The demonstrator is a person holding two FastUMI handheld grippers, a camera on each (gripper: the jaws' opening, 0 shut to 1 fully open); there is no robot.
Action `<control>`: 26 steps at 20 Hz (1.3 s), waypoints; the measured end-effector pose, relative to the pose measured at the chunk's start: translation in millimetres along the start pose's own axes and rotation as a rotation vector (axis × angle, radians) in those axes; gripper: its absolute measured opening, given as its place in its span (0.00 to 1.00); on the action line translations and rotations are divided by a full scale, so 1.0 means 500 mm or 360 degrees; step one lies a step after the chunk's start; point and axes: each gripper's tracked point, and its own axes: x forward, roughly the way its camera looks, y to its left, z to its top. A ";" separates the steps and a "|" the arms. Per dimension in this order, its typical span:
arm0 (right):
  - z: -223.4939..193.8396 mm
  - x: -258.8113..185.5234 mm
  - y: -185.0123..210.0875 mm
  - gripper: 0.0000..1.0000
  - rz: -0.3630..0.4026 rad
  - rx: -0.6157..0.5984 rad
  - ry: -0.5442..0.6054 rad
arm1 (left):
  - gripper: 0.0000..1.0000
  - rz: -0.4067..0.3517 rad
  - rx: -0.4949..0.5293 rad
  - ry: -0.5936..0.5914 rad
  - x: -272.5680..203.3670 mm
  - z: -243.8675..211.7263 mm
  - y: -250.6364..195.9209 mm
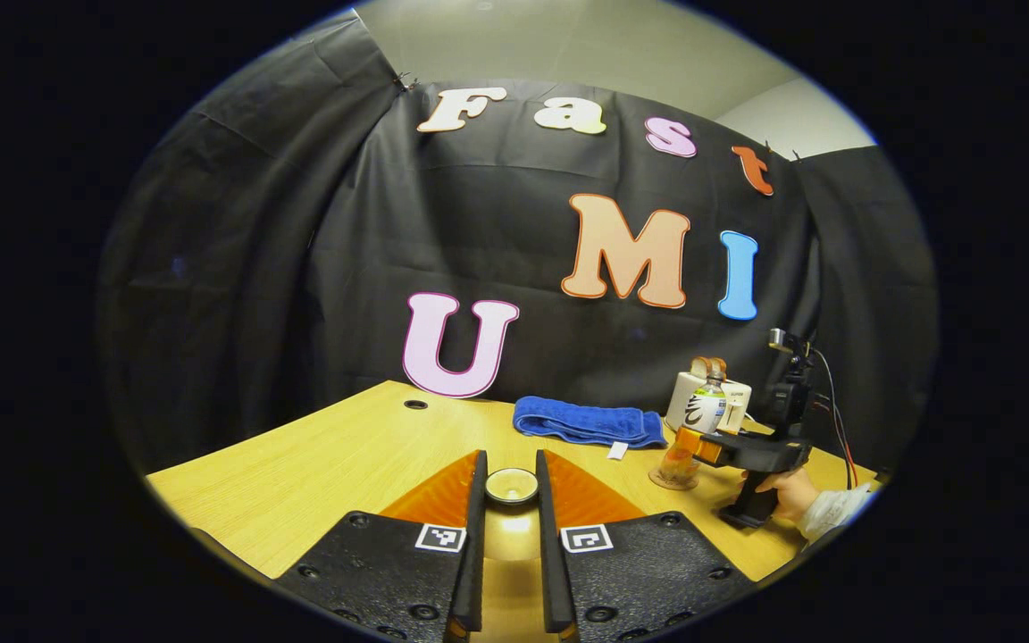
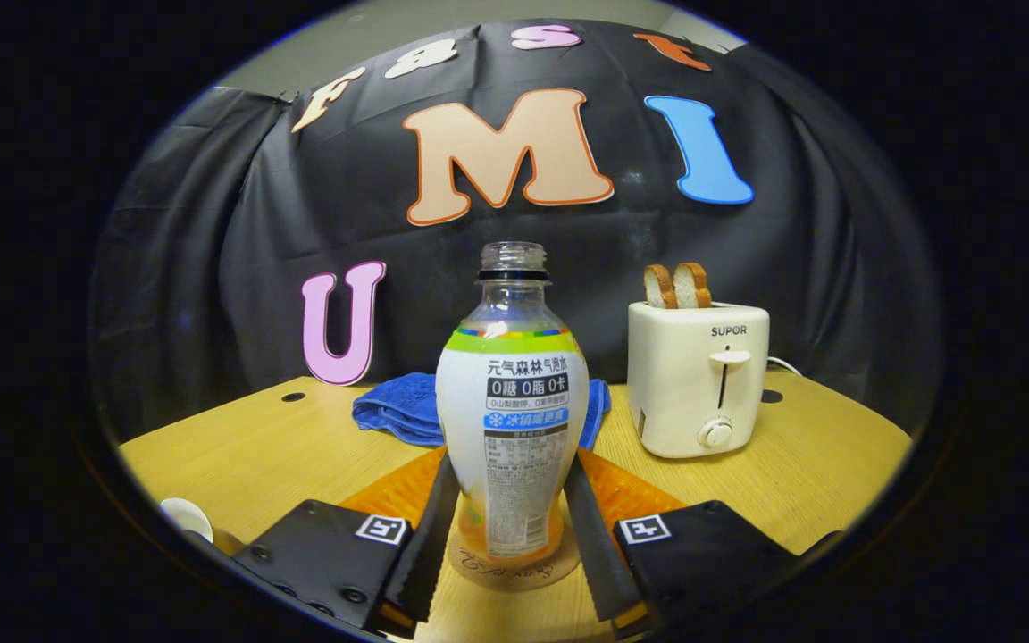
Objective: Open the teacup lid with one hand, grasp the water bottle and pour water into the teacup with the other hand; after pouring, place the water bottle on the coaster and then close the teacup lid.
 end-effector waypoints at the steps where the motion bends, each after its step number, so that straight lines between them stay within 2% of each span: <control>1: 0.001 -0.003 0.000 0.72 -0.0002 0.0005 -0.0002 | 0.24 -0.0003 0.0002 0.0002 0.000 -0.001 -0.003; 6: -0.005 -0.009 0.004 0.77 0.0009 -0.0029 0.0000 | 0.24 -0.0016 0.0009 0.0012 0.000 -0.004 -0.011; 11: -0.019 -0.010 0.004 0.79 0.0005 -0.0027 0.0031 | 0.24 -0.0022 0.0012 0.0012 -0.001 -0.005 -0.015; 14: -0.013 -0.019 -0.002 0.94 -0.0011 -0.0034 0.0013 | 0.24 -0.0034 0.0002 0.0018 -0.001 -0.009 -0.021; 16: -0.007 -0.029 -0.006 0.99 -0.0014 -0.0028 -0.0005 | 0.24 -0.0048 0.0006 0.0032 0.001 -0.016 -0.031; 19: 0.007 -0.057 -0.022 1.00 -0.0038 -0.0044 -0.0044 | 0.24 -0.0100 0.0008 0.0056 0.004 -0.031 -0.058; 20: 0.017 -0.071 -0.028 0.97 -0.0050 -0.0053 -0.0073 | 0.24 -0.0125 0.0014 0.0070 0.005 -0.038 -0.070; 24: 0.048 -0.141 -0.034 0.96 -0.0034 -0.0065 -0.0166 | 0.24 -0.0187 0.0023 0.0141 0.017 -0.076 -0.098; 25: 0.053 -0.157 -0.036 0.99 -0.0029 -0.0073 -0.0179 | 0.24 -0.0202 0.0019 0.0158 0.019 -0.085 -0.103; 26: 0.058 -0.173 -0.038 0.96 -0.0027 -0.0087 -0.0188 | 0.24 -0.0215 0.0018 0.0171 0.022 -0.090 -0.110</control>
